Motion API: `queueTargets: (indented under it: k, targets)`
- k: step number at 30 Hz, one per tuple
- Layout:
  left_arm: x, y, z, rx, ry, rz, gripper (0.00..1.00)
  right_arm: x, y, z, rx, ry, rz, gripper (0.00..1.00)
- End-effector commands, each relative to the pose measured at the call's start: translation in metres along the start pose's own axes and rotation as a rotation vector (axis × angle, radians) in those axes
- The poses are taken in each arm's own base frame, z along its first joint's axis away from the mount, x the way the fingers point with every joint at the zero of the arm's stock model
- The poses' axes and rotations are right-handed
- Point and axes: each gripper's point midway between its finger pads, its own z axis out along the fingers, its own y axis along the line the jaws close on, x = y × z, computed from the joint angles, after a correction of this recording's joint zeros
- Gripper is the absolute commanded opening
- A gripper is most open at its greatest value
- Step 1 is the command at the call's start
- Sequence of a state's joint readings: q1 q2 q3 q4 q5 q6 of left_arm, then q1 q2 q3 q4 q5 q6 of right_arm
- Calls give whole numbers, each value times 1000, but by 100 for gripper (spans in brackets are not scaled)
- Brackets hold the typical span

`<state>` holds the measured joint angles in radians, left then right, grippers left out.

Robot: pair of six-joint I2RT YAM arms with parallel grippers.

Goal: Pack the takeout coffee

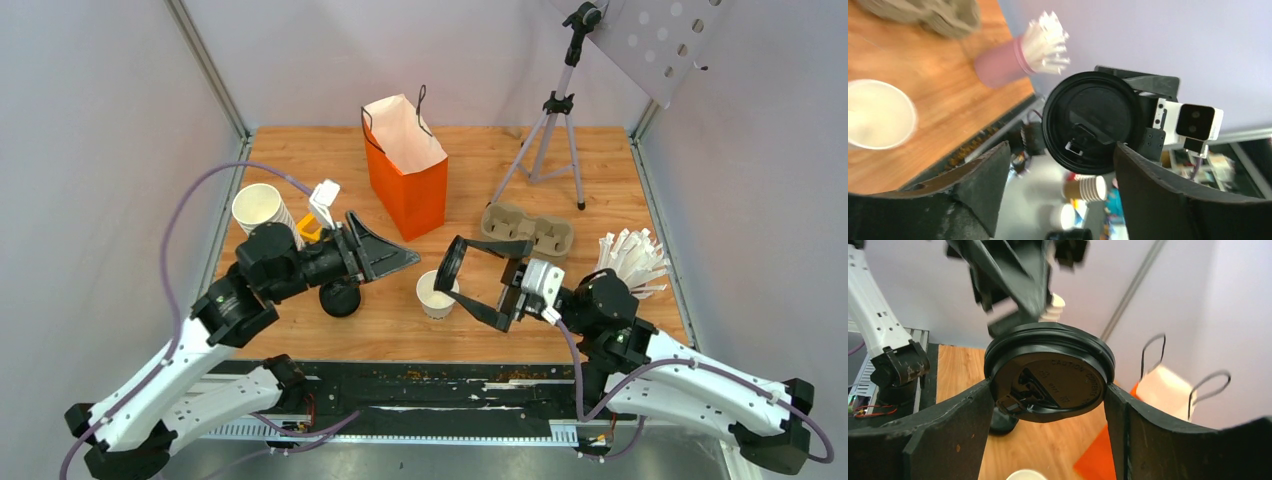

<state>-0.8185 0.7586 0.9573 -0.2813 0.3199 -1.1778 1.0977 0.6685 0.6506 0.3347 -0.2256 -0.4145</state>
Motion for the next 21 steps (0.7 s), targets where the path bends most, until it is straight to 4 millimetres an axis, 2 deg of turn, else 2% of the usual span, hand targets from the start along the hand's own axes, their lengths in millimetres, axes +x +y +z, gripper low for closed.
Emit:
queueTargets:
  k: [1, 3, 6, 10, 12, 15, 17, 21]
  targets:
    - [-32, 24, -38, -244, -161, 218, 88, 20, -27, -17, 196, 211, 196, 67]
    - [-38, 31, -50, -307, -191, 260, 98, 38, -34, -24, 284, 342, 300, 68]
    - [-44, 41, -66, -396, -200, 341, 100, 64, -41, -34, 418, 548, 427, 68]
    - [-49, 48, -88, -481, -195, 448, 100, 93, -37, -44, 517, 811, 527, 67]
    - [-52, 49, -101, -513, -204, 491, 100, 112, -25, -46, 518, 941, 557, 67]
    - [-53, 50, -119, -531, -221, 537, 100, 128, -11, -46, 518, 1107, 605, 68]
    - [-51, 51, -127, -527, -224, 557, 100, 145, 2, -45, 495, 1217, 625, 69]
    - [-48, 54, -141, -515, -257, 586, 100, 165, 20, -40, 463, 1368, 660, 69]
